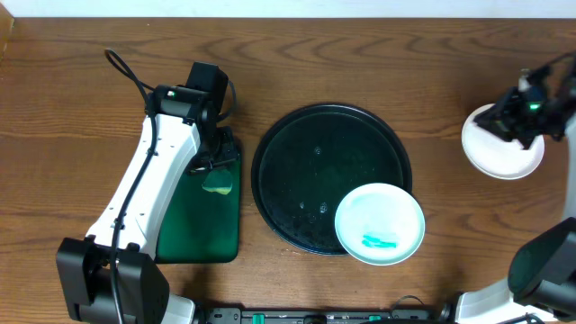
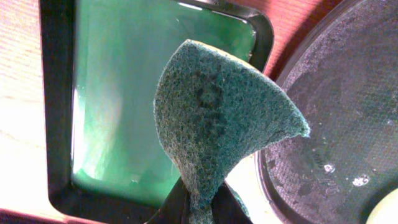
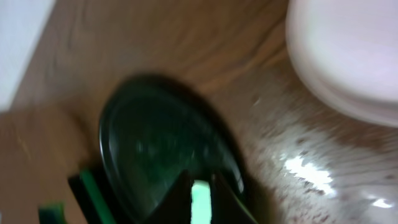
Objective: Clean dirty plates on tray and stack at the side
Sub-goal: 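Release the stacked plate and move the right gripper back toward the tray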
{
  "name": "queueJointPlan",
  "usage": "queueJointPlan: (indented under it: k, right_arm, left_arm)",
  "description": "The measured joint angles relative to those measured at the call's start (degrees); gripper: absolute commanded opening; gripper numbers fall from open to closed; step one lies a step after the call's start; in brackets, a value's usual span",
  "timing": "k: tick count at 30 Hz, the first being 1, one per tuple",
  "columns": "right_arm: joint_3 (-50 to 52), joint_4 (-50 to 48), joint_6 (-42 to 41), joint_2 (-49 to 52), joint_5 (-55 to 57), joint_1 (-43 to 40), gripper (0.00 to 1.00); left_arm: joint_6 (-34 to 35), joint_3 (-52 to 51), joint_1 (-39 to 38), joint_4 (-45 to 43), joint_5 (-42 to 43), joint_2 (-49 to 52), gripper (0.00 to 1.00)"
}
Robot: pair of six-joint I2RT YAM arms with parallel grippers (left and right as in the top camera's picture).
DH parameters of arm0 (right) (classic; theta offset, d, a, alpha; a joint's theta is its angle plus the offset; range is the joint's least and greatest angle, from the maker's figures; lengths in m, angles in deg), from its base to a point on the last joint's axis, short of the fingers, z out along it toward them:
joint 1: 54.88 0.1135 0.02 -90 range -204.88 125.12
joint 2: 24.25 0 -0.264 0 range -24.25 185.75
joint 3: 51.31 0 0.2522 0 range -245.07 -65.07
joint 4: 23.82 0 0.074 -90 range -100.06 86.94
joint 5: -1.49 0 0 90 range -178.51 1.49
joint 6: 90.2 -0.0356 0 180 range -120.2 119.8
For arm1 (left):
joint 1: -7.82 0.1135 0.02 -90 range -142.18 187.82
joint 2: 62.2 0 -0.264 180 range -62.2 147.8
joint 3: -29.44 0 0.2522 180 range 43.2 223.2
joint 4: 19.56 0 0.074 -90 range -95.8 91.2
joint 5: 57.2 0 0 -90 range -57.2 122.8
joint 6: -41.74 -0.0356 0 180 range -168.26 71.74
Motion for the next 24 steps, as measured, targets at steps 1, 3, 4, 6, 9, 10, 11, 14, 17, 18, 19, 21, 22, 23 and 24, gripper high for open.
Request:
queueJointPlan:
  k: [1, 3, 4, 6, 9, 10, 11, 14, 17, 18, 19, 21, 22, 23, 24]
  right_arm:
    - [0.0, 1.18, 0.55, 0.0, -0.26, 1.6, 0.17]
    - [0.0, 2.91, 2.14, 0.0, -0.35, 4.33, 0.45]
    - [0.0, 3.85, 3.02, 0.0, -0.28, 5.66, 0.44]
    - [0.0, 4.92, 4.63, 0.0, -0.28, 9.42, 0.33]
    - [0.0, 5.11, 5.38, 0.0, -0.24, 13.07, 0.21]
    - [0.0, 5.09, 5.92, 0.0, -0.26, 14.45, 0.22]
    - [0.0, 4.81, 6.08, 0.0, 0.28, 15.87, 0.24]
    - [0.0, 4.07, 5.92, -0.15, 3.02, 18.29, 0.34]
    - [0.0, 4.11, 5.86, -1.6, 7.04, 20.24, 0.34]
    - [0.0, 4.33, 5.86, -2.6, 8.57, 21.16, 0.34]
    - [0.0, 4.85, 5.84, -3.89, 10.16, 22.21, 0.35]
    - [0.0, 6.56, 5.16, -7.5, 13.62, 24.94, 0.4]
    - [0.0, 7.87, 4.28, -9.38, 15.39, 26.32, 0.41]
    - [0.0, 10.19, 2.49, -12.04, 17.64, 28.17, 0.4]
    - [-0.02, 11.32, 1.51, -13.27, 19.04, 29.09, 0.38]
  left_arm:
    - [-0.15, 0.0, 0.0, -0.17, 0.0, 0.0, 0.07]
    - [-0.33, 0.0, 0.0, -0.44, 0.02, 0.0, 0.07]
    - [-0.44, 0.0, 0.0, -0.61, 0.0, 0.0, 0.07]
    - [-0.59, 0.0, 0.0, -0.9, 0.0, 0.0, 0.07]
    - [-0.61, 0.0, 0.0, -0.94, 0.0, 0.0, 0.07]
    - [-0.63, 0.0, 0.0, -0.94, 0.0, 0.0, 0.07]
    - [-0.66, 0.0, 0.0, -0.96, 0.0, 0.0, 0.07]
    - [-1.09, 0.0, 0.0, -1.05, 0.0, 0.0, 0.07]
    - [-1.57, 0.0, 0.0, -1.09, 0.0, 0.0, 0.07]
    - [-1.68, 0.0, 0.0, -1.09, 0.0, 0.0, 0.07]
    - [-1.7, 0.0, 0.0, -1.09, 0.0, 0.0, 0.07]
    - [-1.7, 0.0, 0.0, -1.16, 0.0, 0.0, 0.07]
    - [-1.7, 0.0, 0.0, -1.27, 0.0, 0.0, 0.07]
    - [-1.7, 0.0, 0.0, -1.38, 0.0, 0.0, 0.07]
    - [-1.73, 0.0, 0.0, -1.4, 0.0, 0.0, 0.07]
